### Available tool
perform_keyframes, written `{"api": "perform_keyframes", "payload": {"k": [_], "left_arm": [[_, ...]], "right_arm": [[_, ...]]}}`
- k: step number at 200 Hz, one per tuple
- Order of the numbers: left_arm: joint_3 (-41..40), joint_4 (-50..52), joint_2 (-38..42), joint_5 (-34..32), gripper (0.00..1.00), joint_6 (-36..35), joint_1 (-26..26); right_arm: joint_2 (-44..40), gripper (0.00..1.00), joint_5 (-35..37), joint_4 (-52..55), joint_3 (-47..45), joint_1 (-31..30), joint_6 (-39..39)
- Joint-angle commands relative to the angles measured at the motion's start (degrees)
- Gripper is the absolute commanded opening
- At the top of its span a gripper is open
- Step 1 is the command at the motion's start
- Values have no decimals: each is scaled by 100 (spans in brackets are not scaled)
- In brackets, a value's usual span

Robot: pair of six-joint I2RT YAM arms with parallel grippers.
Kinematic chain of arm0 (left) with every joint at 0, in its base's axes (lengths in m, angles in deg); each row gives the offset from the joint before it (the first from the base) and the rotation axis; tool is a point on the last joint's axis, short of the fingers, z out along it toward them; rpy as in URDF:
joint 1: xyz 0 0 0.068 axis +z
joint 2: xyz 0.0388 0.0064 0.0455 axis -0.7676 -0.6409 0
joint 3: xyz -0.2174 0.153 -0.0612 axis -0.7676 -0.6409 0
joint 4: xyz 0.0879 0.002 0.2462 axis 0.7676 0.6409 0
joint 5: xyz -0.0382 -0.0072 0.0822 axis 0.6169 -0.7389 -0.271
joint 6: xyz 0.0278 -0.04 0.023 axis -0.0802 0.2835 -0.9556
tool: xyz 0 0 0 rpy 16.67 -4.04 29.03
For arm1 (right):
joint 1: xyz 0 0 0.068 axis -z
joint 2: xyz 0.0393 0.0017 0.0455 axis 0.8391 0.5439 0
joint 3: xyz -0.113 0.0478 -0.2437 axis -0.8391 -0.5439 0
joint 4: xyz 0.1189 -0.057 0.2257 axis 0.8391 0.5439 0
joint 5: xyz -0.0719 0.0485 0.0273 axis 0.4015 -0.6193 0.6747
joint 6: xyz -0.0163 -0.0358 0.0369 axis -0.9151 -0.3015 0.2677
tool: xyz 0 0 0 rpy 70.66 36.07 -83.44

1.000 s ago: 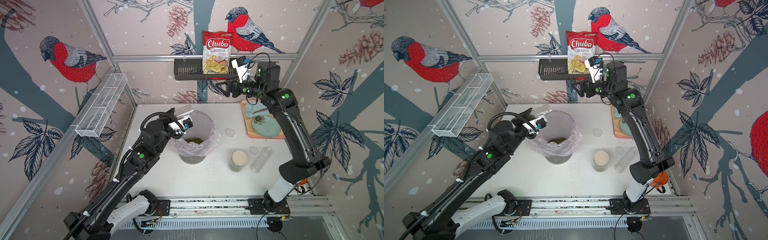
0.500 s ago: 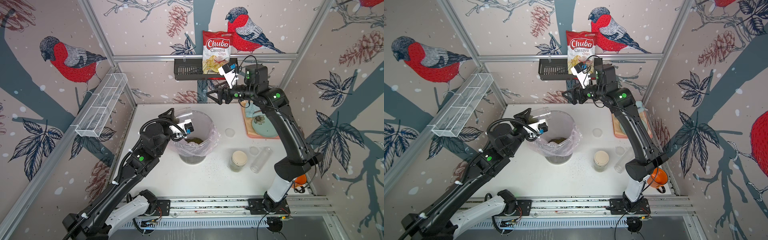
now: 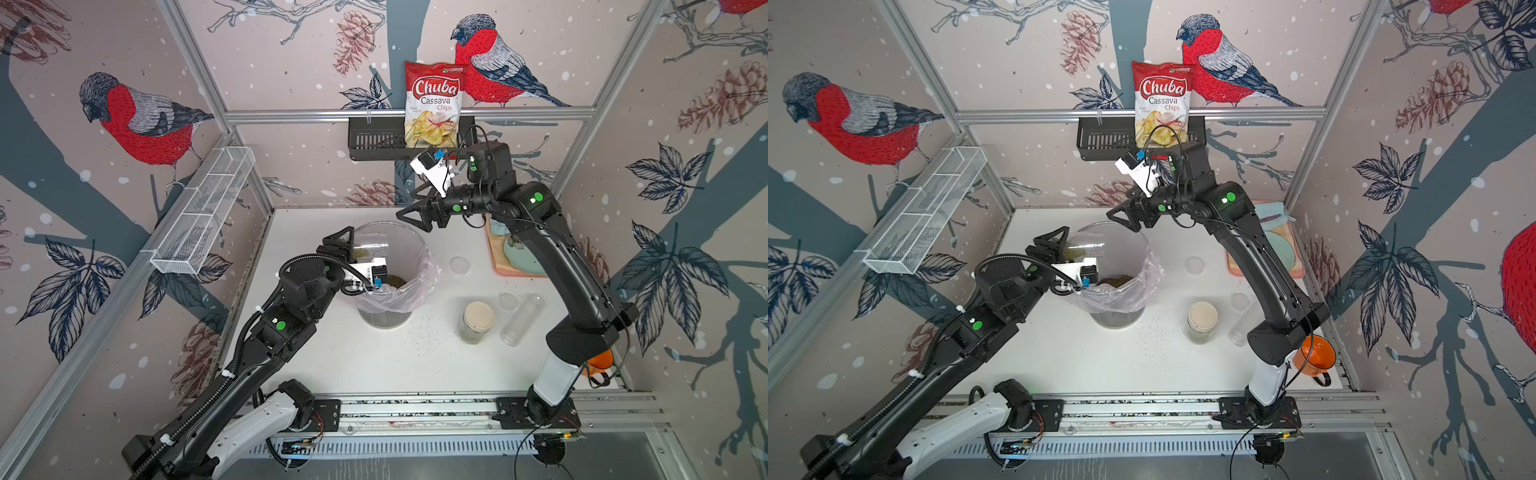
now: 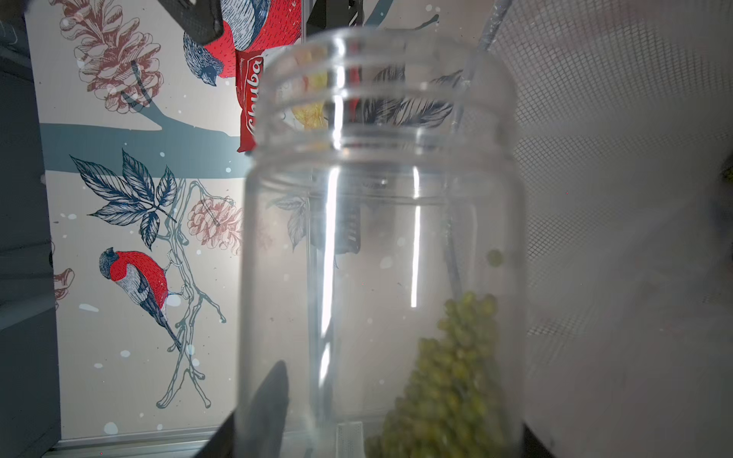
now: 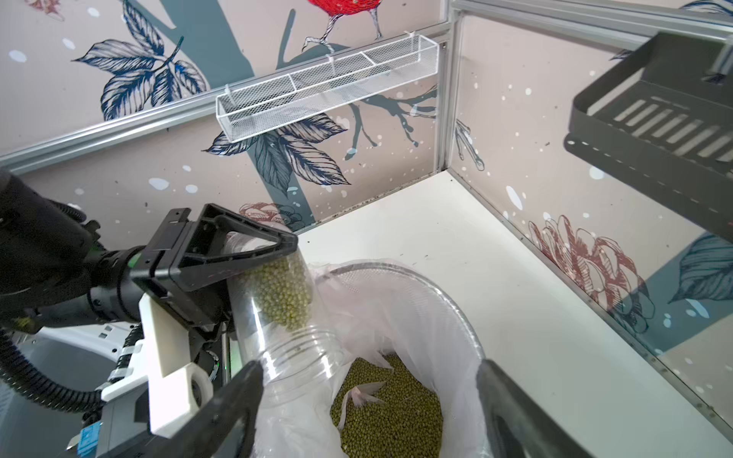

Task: Empty moldy mung beans from jars
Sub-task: Pour the moldy mung beans from the jar into the trash bin.

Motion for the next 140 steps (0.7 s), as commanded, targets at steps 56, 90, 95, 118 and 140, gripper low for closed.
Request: {"api": "perform_keyframes", "payload": {"k": [56,90,95,118,140], "left_arm": [[-130,-188,31,104,0,-828,-4],[-213,-210,-5,-113,0,-1184,-14],[-215,-202,-18,-152,0,-1234,-20],[-224,-211,-83,-368,0,-1465,-48],[-217,-218,-119,-460,0,-1597,-48]], "right_arm": [[-2,84,265,160,-149,-301,-365],[55,84,315,224,-188,-422,-468],[64,84,343,221,-208,-433,-475],[95,84,463,226,-305,-455,-494],[134,84,515,235,-351,-501,-516]]}}
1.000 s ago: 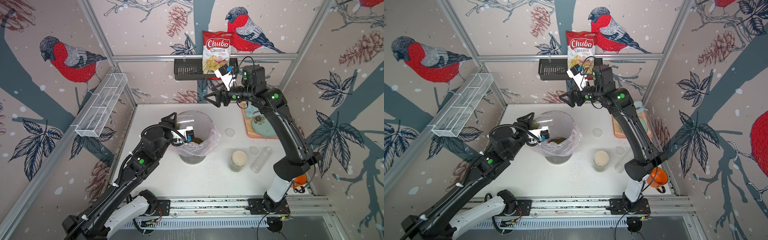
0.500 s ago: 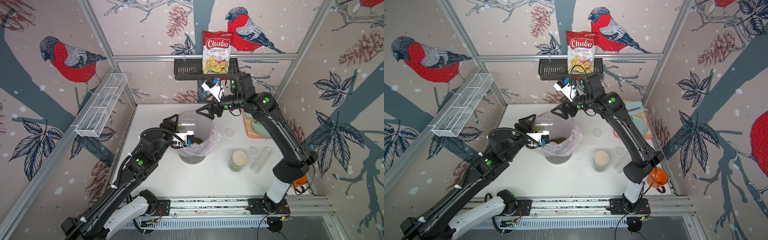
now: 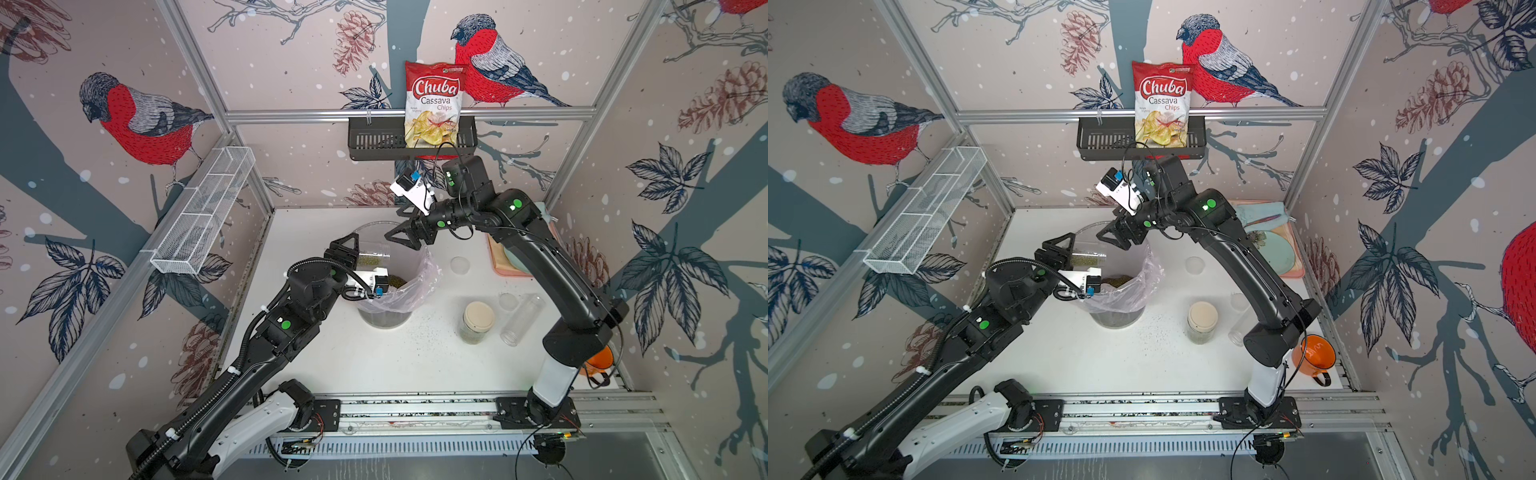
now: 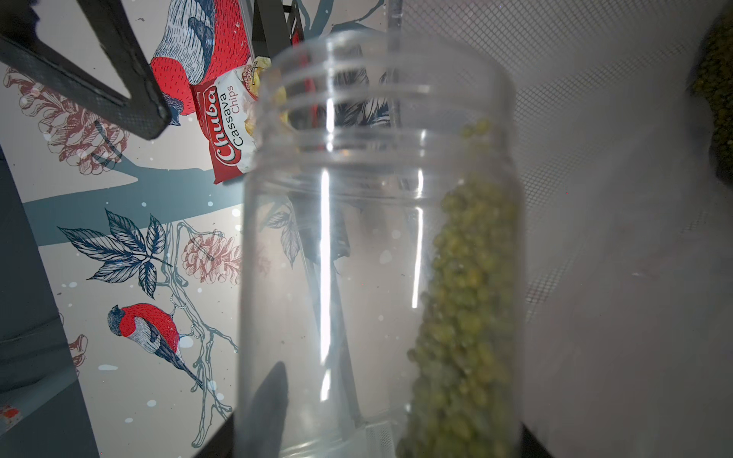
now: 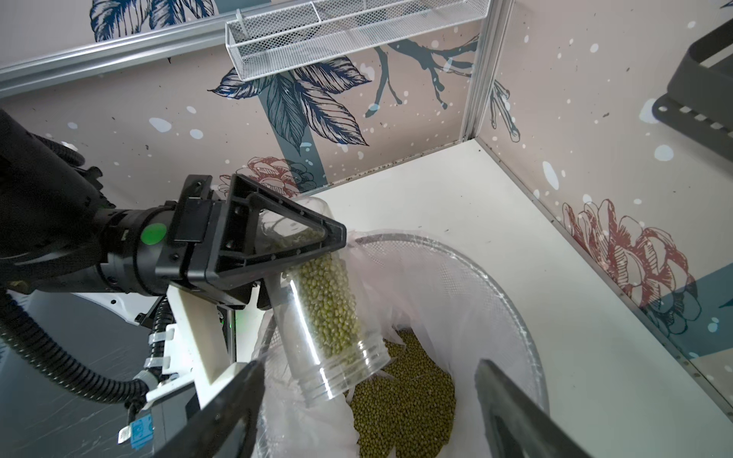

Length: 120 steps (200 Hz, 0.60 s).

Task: Empty moldy mung beans from jars
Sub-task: Pour the moldy mung beans from the jar into the trash bin.

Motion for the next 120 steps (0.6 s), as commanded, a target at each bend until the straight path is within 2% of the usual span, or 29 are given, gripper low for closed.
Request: {"api": "perform_keyframes", "payload": {"k": [1,50,120], "left_arm": [[-1,-311,-23,-217,0,-486,-11],[1,-365,-147,-539,0,-1060,-20],[96,-501,-207,-356,0,-1182,-64]], "right_arm": [[36,84,115,8,-32,-45,-103],[138,84,227,85,-42,-161,-214],[302,83,285,227,56,-353,-410]]}}
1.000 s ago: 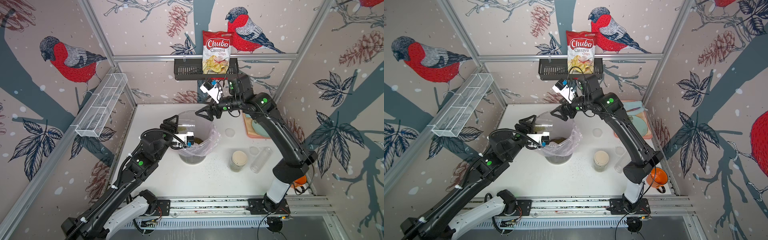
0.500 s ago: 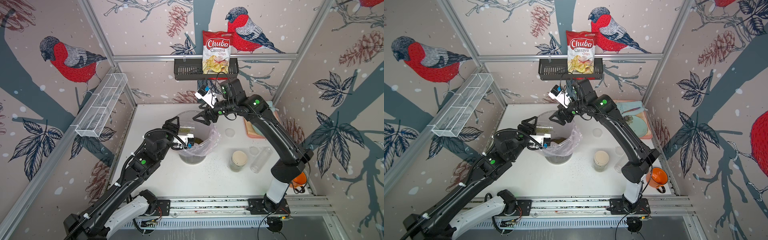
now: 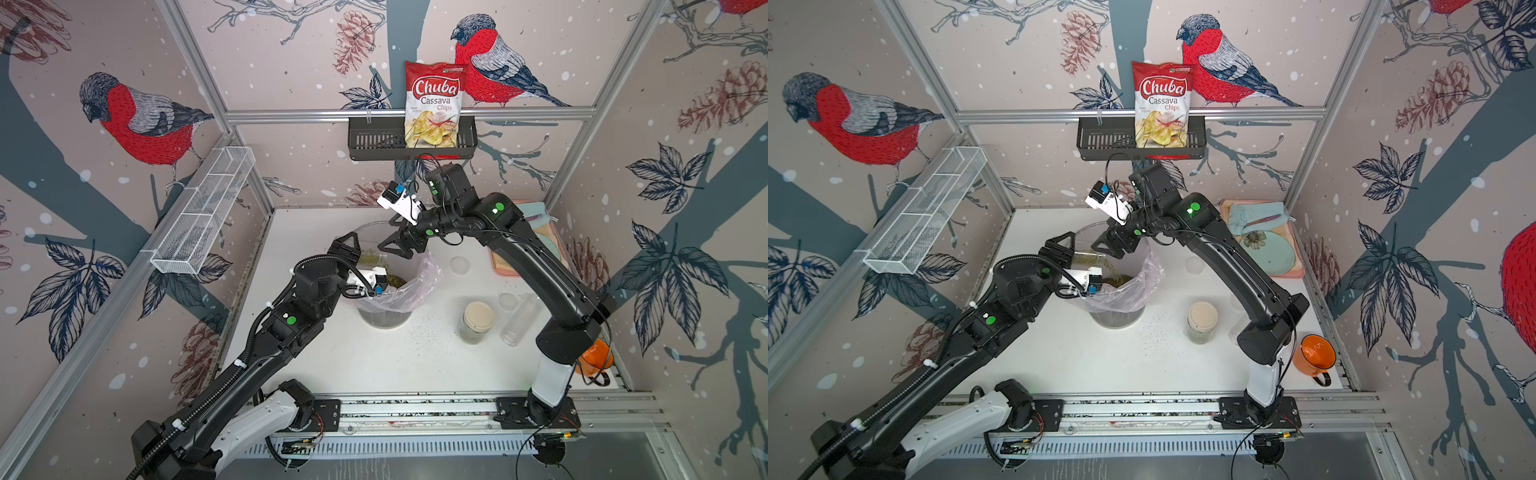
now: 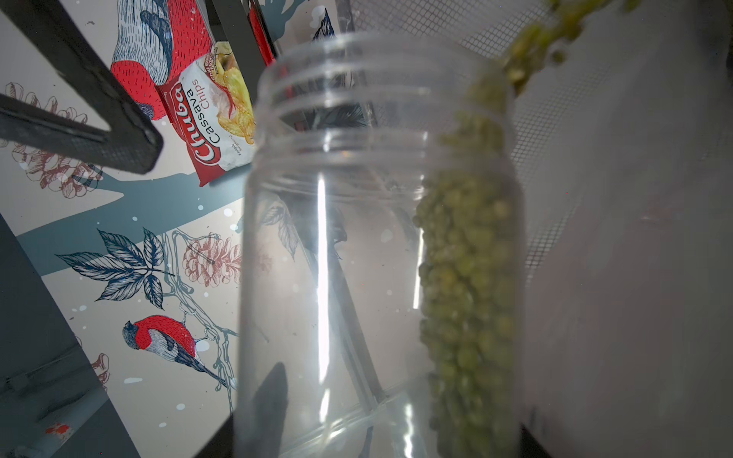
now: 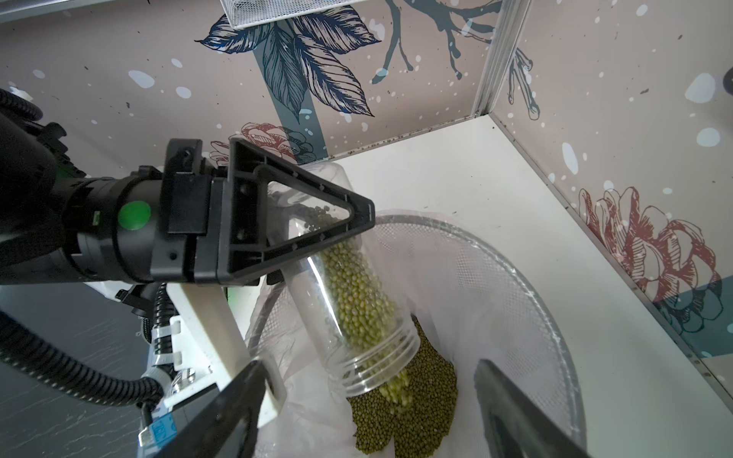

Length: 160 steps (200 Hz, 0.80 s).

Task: Empty moldy mung beans from jars
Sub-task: Pour the moldy mung beans from the jar into the trash bin.

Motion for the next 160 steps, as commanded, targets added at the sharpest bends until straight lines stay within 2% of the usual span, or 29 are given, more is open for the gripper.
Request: {"api": "perform_keyframes", "payload": {"k": [1,52,160], "left_arm": [[78,-446,-11,73,0,-462,-46],[258,-293,-11,202,0,-522,-111],[627,376,-38,56,0,-866,-180]], "right_arm": [[42,83,75,74,47,-43,-113],[94,83,164,66,181,-49,-113],[103,83,323,-52,283,-113,16]]}}
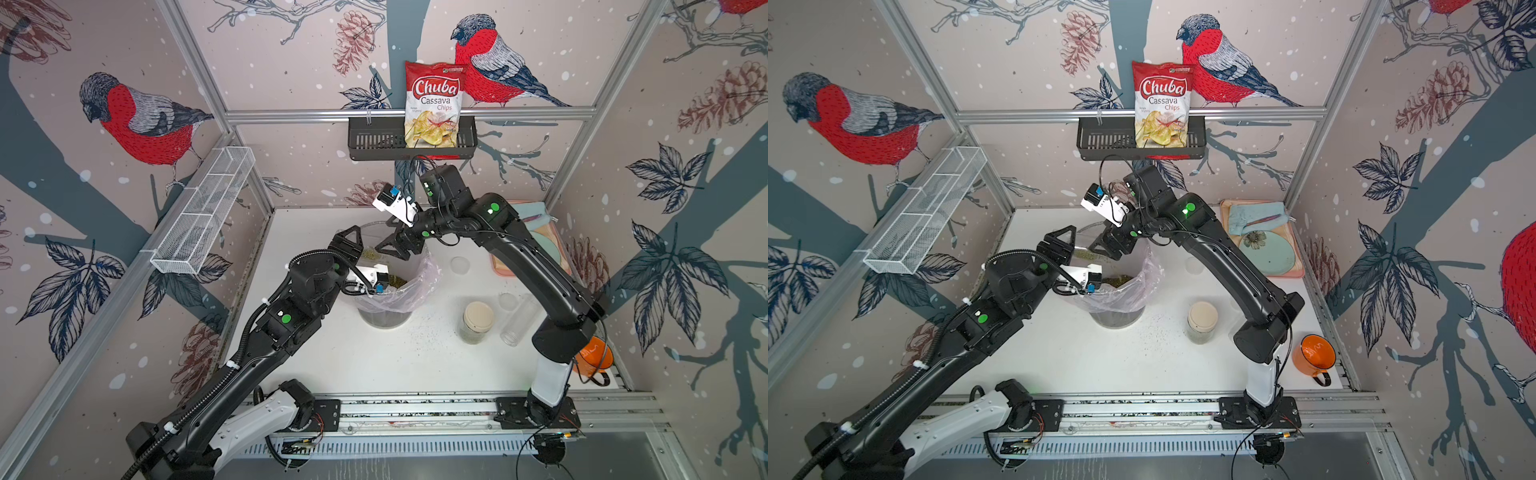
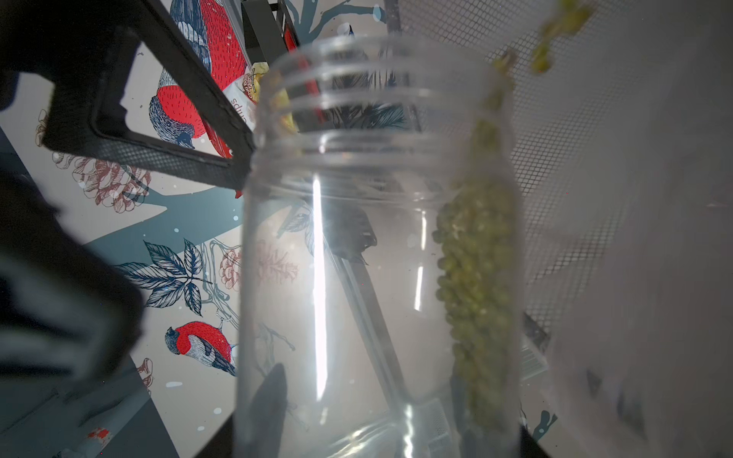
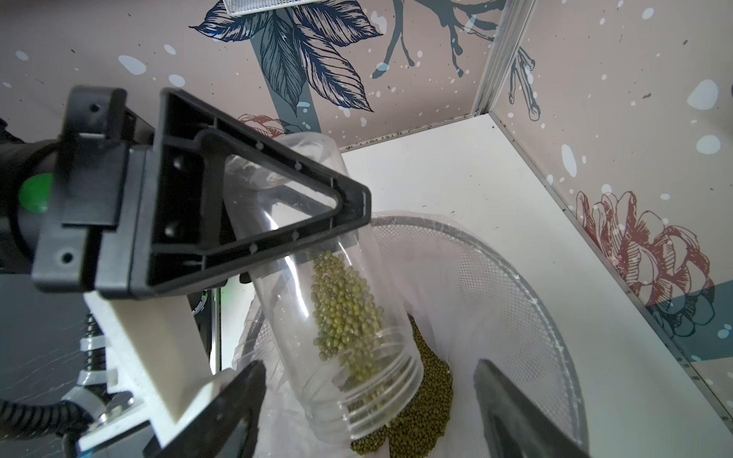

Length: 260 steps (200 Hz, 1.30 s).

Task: Empty moldy mung beans from jars
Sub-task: Pour the moldy mung beans from the jar into the trash bin.

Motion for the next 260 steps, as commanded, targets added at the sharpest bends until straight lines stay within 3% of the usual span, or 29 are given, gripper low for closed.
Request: {"api": "perform_keyframes", "payload": {"k": [1,260], "left_arm": [[96,59,2,-34,0,-530,-35],[69,-114,24,213,0,-432,-155]], "right_arm": [[-4,83,107,-136,89,6,118],[426,87,-185,181,55,-288,-323]]}}
